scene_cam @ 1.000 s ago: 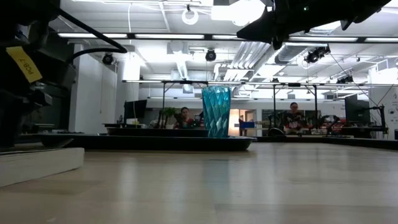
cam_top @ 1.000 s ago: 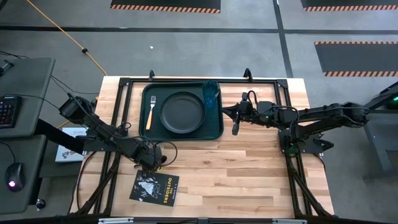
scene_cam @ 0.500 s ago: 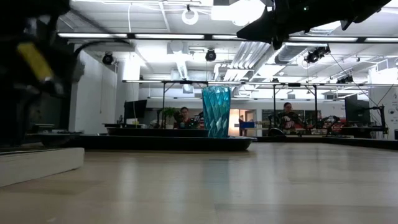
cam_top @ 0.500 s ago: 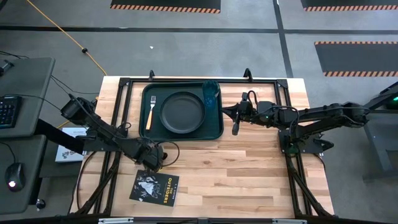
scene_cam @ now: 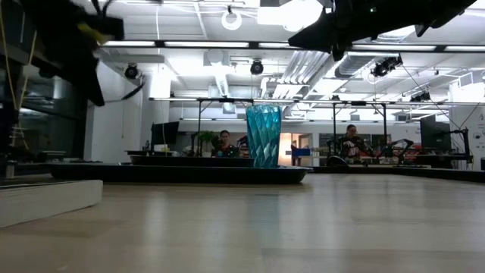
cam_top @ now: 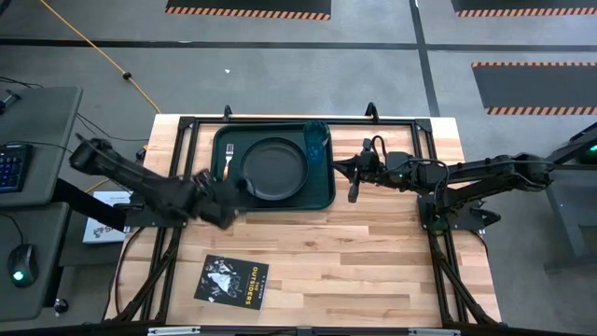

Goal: Pick and place plate/cup/fork/spoon on tray
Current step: Put the black spoon on the right side of the orange fork on the black tray

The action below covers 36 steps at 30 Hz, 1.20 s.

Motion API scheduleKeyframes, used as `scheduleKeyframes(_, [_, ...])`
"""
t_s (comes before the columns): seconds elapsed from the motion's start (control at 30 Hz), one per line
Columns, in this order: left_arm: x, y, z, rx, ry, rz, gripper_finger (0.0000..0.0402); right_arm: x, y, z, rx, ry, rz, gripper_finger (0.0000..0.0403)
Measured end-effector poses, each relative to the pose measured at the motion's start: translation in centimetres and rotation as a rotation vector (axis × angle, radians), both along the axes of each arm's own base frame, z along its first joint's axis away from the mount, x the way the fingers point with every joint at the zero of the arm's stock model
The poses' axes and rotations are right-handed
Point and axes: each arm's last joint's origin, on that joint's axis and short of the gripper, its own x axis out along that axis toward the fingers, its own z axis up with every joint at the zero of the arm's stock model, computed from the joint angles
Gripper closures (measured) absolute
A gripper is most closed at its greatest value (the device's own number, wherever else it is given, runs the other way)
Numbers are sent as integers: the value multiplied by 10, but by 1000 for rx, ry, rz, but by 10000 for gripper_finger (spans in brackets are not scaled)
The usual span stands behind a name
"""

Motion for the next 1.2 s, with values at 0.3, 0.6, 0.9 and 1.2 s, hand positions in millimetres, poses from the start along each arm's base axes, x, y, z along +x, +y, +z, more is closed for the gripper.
scheduleKeyframes(0.3, [-11,67,-37,-87,-177,283,400,0,0,0,10,-6,-1,403])
scheduleKeyframes(0.6, [-14,110,-41,-280,-358,426,401,0,0,-1,28,-2,0,403])
scheduleKeyframes(0.9, [-17,129,-46,-290,-433,579,401,0,0,-2,50,8,-2,403])
scheduleKeyframes(1.2, [-20,129,-73,-340,-397,647,401,0,0,-2,52,7,-3,403])
